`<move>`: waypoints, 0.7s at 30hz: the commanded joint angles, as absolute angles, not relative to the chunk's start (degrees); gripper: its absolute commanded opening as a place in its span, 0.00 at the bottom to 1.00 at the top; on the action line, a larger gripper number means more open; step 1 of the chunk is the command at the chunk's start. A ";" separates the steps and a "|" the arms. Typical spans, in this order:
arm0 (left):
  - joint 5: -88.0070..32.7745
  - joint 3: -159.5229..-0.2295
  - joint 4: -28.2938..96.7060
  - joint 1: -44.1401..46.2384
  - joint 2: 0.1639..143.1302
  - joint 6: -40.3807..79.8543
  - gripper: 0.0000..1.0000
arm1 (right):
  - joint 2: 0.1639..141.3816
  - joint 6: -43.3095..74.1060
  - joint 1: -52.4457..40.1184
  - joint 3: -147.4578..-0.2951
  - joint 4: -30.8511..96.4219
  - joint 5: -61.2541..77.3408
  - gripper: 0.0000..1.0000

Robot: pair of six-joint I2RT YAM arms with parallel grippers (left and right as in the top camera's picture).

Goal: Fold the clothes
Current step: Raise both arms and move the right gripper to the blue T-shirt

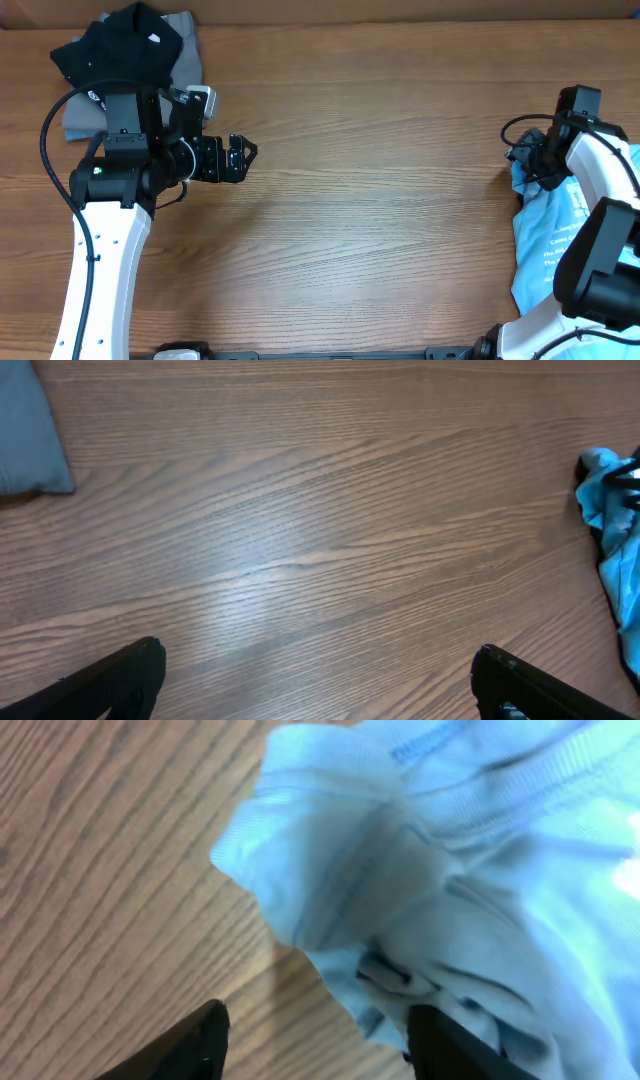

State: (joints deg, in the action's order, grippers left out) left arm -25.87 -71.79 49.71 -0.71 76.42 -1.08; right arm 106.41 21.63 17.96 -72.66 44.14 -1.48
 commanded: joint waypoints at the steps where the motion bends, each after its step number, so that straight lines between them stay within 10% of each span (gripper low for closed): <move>1: -25.56 -73.25 49.67 -0.34 76.38 0.43 1.00 | 109.06 20.58 17.63 -71.94 42.48 -0.64 0.53; 10: -25.58 -73.25 50.11 -0.34 76.38 0.49 1.00 | 114.13 20.99 17.65 -71.96 40.56 -4.84 0.54; 16: -26.04 -73.25 50.30 -0.34 76.38 2.85 1.00 | 113.97 20.10 17.65 -72.58 42.24 -0.34 0.07; 21: -27.05 -73.25 50.57 -0.34 76.38 2.83 1.00 | 109.75 16.88 17.65 -76.77 45.89 9.52 0.04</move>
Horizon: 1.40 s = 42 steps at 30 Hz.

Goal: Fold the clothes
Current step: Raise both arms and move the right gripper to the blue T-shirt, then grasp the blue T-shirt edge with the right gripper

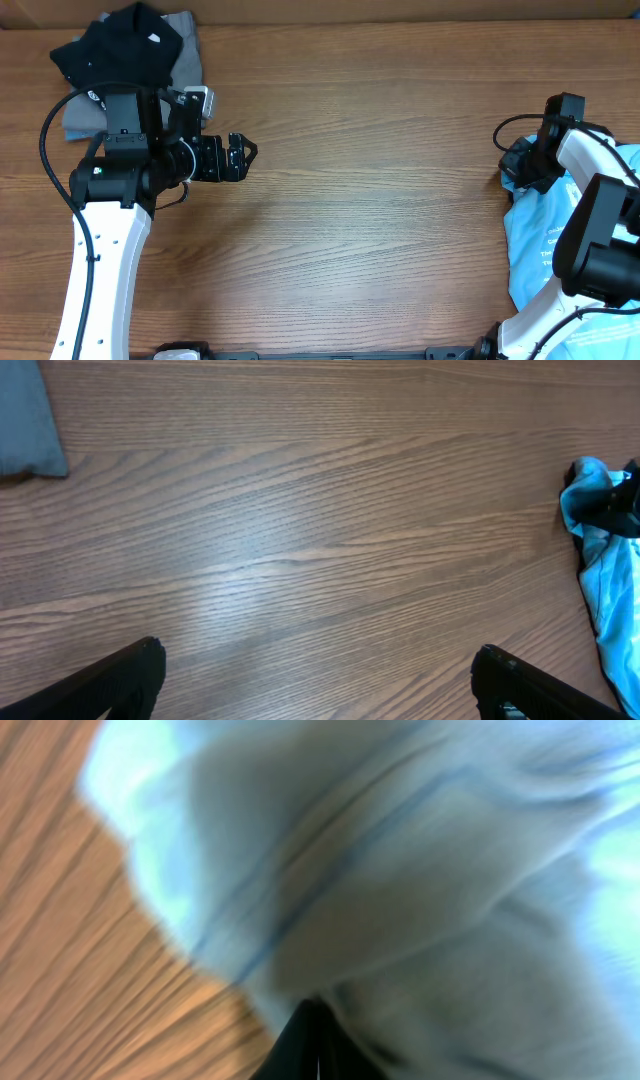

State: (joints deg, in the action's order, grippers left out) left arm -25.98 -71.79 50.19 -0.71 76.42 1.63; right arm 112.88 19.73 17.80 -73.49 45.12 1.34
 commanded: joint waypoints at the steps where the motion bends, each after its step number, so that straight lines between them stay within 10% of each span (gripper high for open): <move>1: -27.05 -73.25 50.63 -0.34 76.38 2.83 1.00 | 108.66 15.75 17.63 -77.47 46.28 12.23 0.04; 11: -27.05 -73.25 50.72 -0.34 76.38 2.83 1.00 | 103.50 12.32 16.78 -79.20 49.06 22.00 0.04; 14: -27.07 -73.25 50.83 -0.34 76.38 2.83 1.00 | 103.57 17.65 17.08 -79.20 48.38 7.27 0.49; 33: -27.11 -73.25 50.78 -0.34 76.38 2.85 1.00 | 113.21 35.75 11.94 -75.33 40.73 -7.35 0.48; 42: -27.09 -73.25 50.74 -0.34 76.38 2.83 1.00 | 114.59 35.59 11.94 -75.33 39.16 -12.49 0.62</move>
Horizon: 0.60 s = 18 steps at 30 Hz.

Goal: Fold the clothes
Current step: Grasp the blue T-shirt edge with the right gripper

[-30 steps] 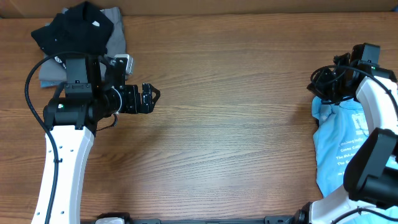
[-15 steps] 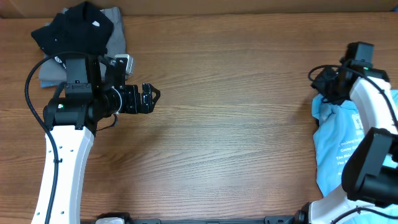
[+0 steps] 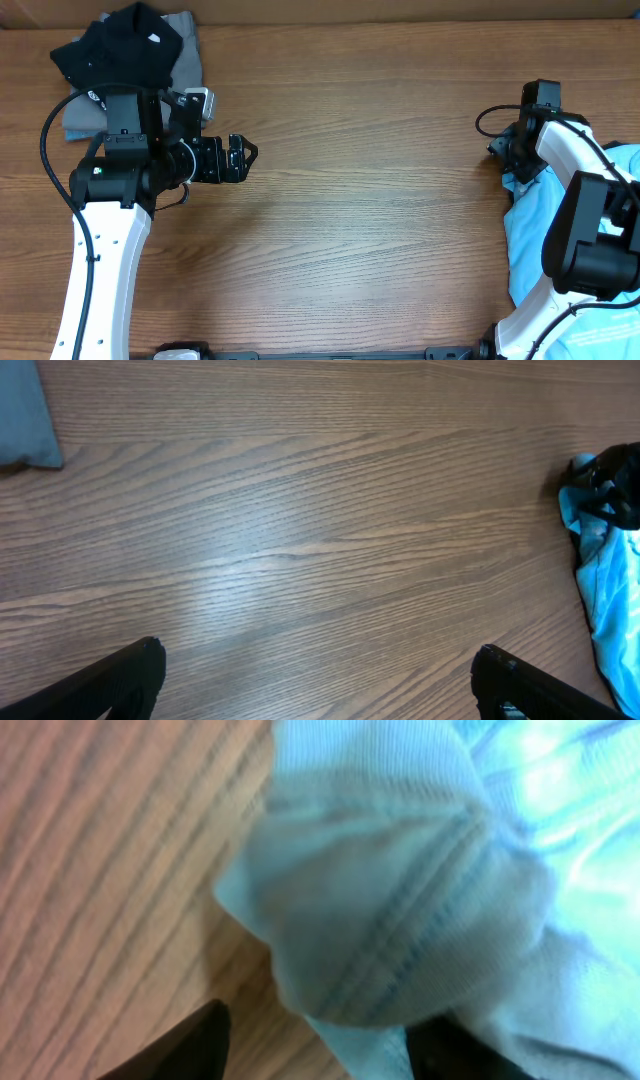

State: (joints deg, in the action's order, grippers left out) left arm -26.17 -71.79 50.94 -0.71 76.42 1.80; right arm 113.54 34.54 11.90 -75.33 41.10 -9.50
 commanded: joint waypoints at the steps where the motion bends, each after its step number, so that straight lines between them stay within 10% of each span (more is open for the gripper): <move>1: -27.09 -73.25 50.76 -0.34 76.38 2.83 1.00 | 114.96 35.59 11.94 -75.33 38.22 -11.88 0.63; 7: -27.11 -73.25 51.00 -0.34 76.38 3.07 1.00 | 117.71 35.66 11.94 -75.33 35.22 -9.34 0.52; 14: -27.11 -73.25 51.05 -0.34 76.38 3.46 1.00 | 117.64 35.31 11.94 -76.60 38.76 -9.37 0.04; 18: -27.44 -73.23 51.11 -0.34 76.38 3.49 1.00 | 114.59 30.39 11.94 -79.37 42.15 -9.37 0.04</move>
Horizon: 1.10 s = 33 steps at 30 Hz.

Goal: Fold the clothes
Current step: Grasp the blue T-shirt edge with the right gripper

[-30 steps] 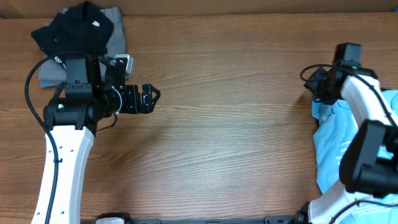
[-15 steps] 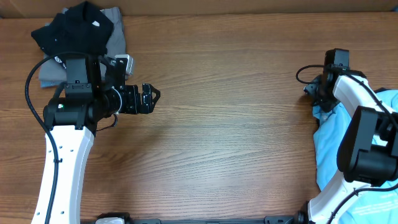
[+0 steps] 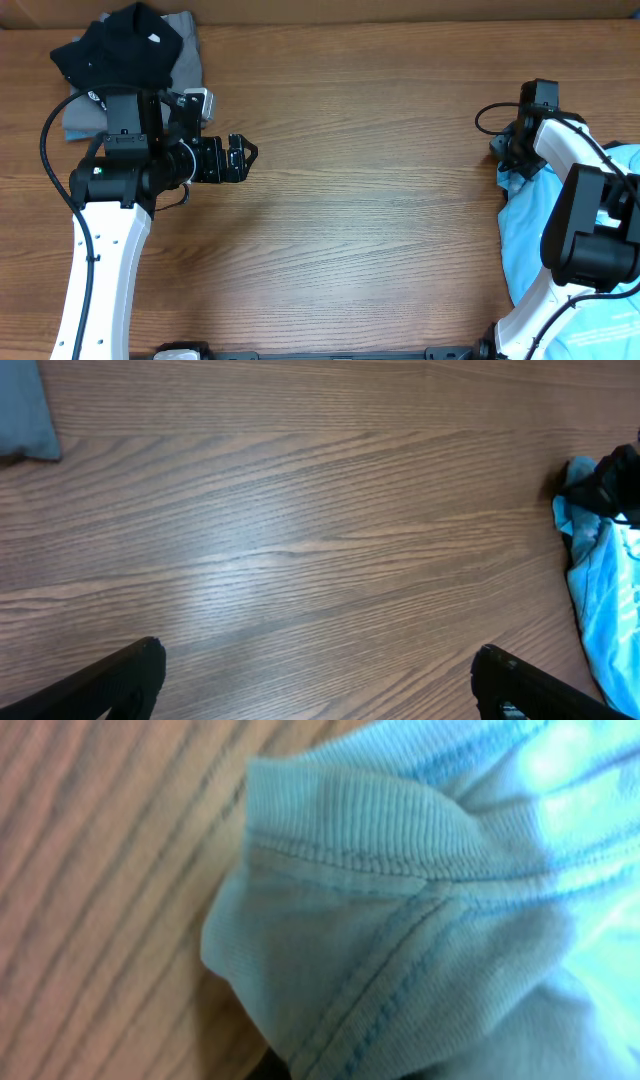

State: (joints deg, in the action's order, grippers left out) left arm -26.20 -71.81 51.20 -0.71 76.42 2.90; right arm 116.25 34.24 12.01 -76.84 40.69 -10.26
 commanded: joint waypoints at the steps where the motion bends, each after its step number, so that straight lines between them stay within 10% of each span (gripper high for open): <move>1: -27.86 -73.25 51.11 -0.34 76.38 3.46 1.00 | 113.43 29.43 11.94 -80.09 42.72 -9.32 0.04; 33: -28.60 -73.25 52.88 -0.34 76.38 3.46 1.00 | 95.46 19.49 8.56 -97.27 48.77 11.03 0.04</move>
State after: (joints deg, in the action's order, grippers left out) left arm -27.46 -71.83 52.75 -0.71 76.42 2.92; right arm 96.49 20.16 9.50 -94.50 50.24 8.64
